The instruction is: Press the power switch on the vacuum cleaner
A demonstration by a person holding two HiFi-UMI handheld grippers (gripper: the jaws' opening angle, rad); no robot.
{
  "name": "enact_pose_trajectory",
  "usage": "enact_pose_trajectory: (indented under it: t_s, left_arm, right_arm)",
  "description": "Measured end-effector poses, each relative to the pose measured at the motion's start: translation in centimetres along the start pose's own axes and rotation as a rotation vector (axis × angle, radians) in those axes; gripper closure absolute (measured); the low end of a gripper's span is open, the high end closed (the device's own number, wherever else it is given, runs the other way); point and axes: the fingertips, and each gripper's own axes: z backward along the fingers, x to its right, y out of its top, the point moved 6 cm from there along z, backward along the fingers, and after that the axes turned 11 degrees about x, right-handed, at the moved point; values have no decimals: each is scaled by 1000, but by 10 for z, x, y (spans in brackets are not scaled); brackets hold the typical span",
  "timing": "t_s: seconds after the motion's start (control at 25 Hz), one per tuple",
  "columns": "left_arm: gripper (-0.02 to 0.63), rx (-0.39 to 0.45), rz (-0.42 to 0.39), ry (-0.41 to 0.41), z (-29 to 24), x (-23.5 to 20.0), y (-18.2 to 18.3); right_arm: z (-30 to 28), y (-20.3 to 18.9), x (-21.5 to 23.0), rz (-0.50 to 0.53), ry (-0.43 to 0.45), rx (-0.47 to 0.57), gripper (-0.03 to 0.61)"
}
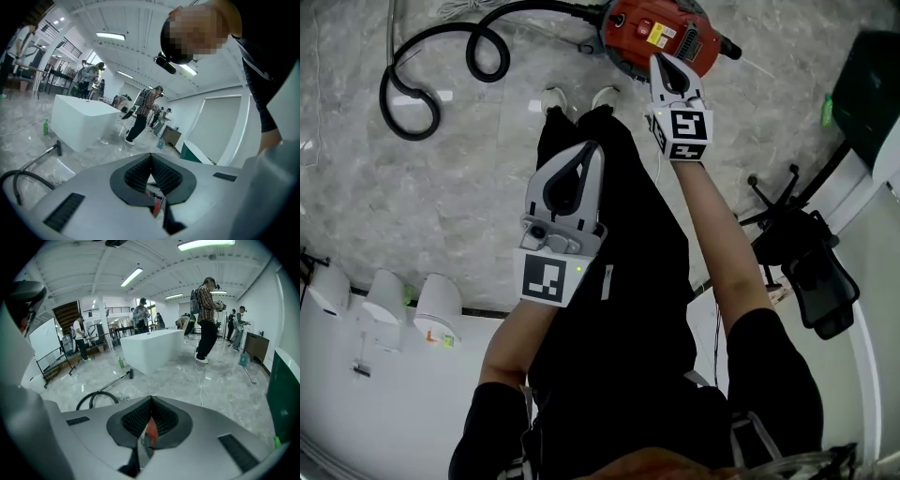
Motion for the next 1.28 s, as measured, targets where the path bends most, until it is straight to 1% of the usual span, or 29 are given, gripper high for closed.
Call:
enact_pose_trajectory:
  t_s: [0.16, 0.32, 0.44, 0.56, 0.72, 0.88, 0.96, 1.04, 1.16, 1.28]
  left_arm:
    - [595, 8, -16, -50, 2, 20, 16]
    - [595, 13, -51, -85, 6, 34, 40]
    - [595, 18, -69, -101, 4, 41, 55]
    - [595, 19, -82, -138, 5, 55, 66]
    - [595, -16, -102, -194, 9, 69, 82]
    - [595, 14, -107, -206, 16, 78, 112]
    - [595, 17, -125, -220, 23, 79, 128]
    - [595, 31, -152, -250, 22, 82, 140]
    - [595, 76, -162, -280, 18, 89, 158]
    - [595, 118, -185, -343, 24, 113, 177]
  right_arm:
    - [40, 32, -18, -16, -15, 63, 563]
    - [86, 73, -27, -43, -94, 96, 563]
    - [116, 102, -35, -75, -131, 135, 563]
    - [147, 126, -46, -106, -147, 169, 563]
    - [186, 158, -62, -119, -155, 200, 563]
    - [222, 193, -71, -94, -183, 245, 563]
    - [233, 205, -79, -87, -196, 257, 563]
    - [243, 218, -82, -80, -210, 282, 563]
    - [256, 239, -85, -59, -214, 337, 563]
    - [275, 258, -92, -70, -207, 383, 563]
